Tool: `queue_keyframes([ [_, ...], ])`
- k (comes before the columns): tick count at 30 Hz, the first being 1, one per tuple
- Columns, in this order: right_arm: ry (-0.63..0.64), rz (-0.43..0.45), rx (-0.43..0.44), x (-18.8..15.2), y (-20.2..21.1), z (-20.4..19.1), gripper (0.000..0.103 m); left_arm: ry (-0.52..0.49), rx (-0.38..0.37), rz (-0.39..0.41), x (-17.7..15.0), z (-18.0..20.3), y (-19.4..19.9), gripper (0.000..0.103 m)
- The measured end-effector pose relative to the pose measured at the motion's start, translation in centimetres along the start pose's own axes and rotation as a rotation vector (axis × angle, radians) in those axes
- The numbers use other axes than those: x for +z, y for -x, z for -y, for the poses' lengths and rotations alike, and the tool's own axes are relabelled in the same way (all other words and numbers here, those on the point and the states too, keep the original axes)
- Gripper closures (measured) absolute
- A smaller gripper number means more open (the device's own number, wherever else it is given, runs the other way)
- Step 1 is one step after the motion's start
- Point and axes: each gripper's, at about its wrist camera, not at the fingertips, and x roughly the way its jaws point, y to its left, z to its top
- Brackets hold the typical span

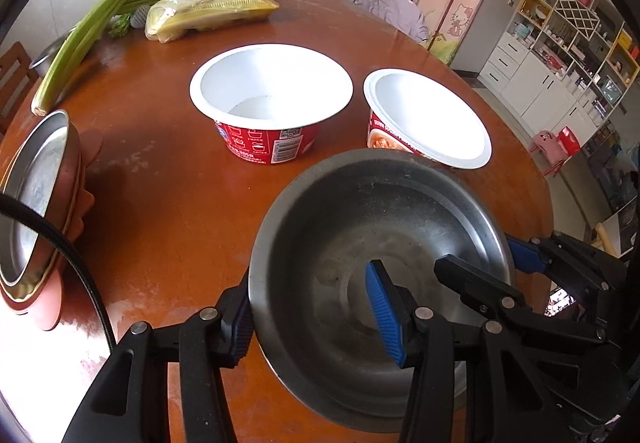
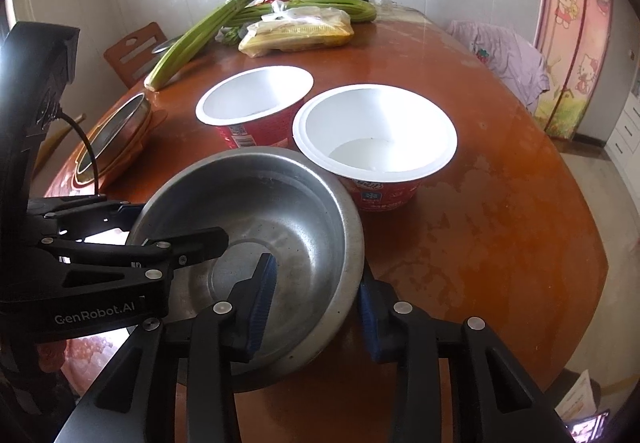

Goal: Organize plates and bowls

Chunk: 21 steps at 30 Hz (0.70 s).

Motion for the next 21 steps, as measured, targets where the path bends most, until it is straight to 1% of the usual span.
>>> queue_keyframes([
  [5, 0.016, -0.007, 0.014, 0.0, 0.3, -0.9, 0.063, 0.018, 0.015, 0.003, -0.3, -0.6, 0.7, 0.051],
  [13, 0.027, -0.006, 0.061, 0.2, 1.2, -3.1, 0.062, 0.039, 0.045, 0.042, -1.7, -1.9, 3.1, 0.051],
  [16, 0.037, -0.004, 0.059, 0.1, 1.4, -4.1, 0.061, 0.037, 0.057, 0.063, -2.5, -2.2, 4.2, 0.051],
  [21, 0.048, 0.001, 0.055, -0.2, 1.8, -5.3, 0.061, 0.035, 0.068, 0.075, -3.2, -2.7, 4.8, 0.051],
])
